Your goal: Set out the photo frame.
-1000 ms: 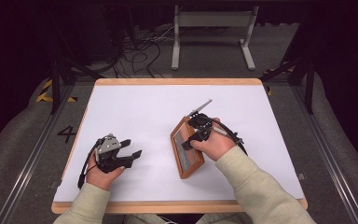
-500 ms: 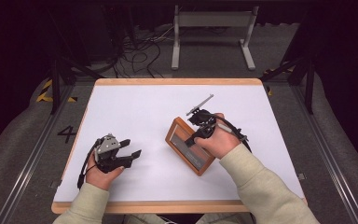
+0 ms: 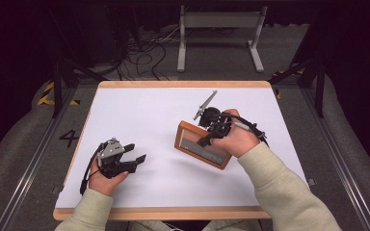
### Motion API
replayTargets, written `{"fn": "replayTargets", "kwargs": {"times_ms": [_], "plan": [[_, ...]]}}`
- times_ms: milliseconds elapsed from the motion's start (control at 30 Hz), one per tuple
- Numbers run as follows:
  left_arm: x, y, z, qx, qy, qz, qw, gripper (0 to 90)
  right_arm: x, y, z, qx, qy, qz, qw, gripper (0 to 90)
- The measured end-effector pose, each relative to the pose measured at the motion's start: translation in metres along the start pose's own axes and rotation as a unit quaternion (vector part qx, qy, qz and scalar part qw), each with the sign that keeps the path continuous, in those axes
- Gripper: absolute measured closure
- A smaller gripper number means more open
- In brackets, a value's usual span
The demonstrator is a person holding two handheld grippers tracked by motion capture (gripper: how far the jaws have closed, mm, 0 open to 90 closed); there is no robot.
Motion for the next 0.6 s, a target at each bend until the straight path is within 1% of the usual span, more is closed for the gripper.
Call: {"fn": "replayTargets", "kwargs": {"times_ms": [133,167,200,267,300,400,467,600], "plan": [[0.000,0.000,0.000,-0.002,-0.001,0.000,1.0000,36.8,0.000,0.003,-0.003,-0.042,0.001,-0.011,0.9991,73.5],[0.000,0.000,0.000,-0.003,-0.001,0.001,1.0000,36.8,0.000,0.003,-0.004,-0.054,0.000,-0.012,0.9985,73.5],[0.000,0.000,0.000,-0.003,-0.001,0.001,1.0000,36.8,0.001,0.004,-0.005,-0.072,0.000,-0.013,0.9973,73.5],[0.000,0.000,0.001,-0.004,-0.002,-0.001,1.0000,36.8,0.003,0.005,-0.007,-0.089,0.001,-0.015,0.9959,73.5],[0.000,0.000,0.001,-0.004,-0.002,-0.001,1.0000,36.8,0.003,0.005,-0.007,-0.089,0.001,-0.015,0.9959,73.5],[0.000,0.000,0.001,-0.005,-0.002,0.000,1.0000,36.7,0.008,0.006,-0.009,-0.117,0.007,-0.025,0.9928,73.5],[0.000,-0.001,0.001,-0.004,-0.003,-0.001,1.0000,36.8,0.011,0.006,-0.009,-0.130,0.011,-0.030,0.9910,73.5],[0.001,-0.001,0.001,-0.005,-0.004,-0.001,1.0000,36.8,0.021,0.005,-0.009,-0.142,0.025,-0.043,0.9886,73.5]]}}
Point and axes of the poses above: each handheld gripper's, and its own axes: x roughly forward along the jaws, y roughly out of its top, z roughly to its right, the point moved 4 cm from there along x, roughly forward along the jaws, and after that the axes turned 2 degrees about -y, right-handed, at the moved point
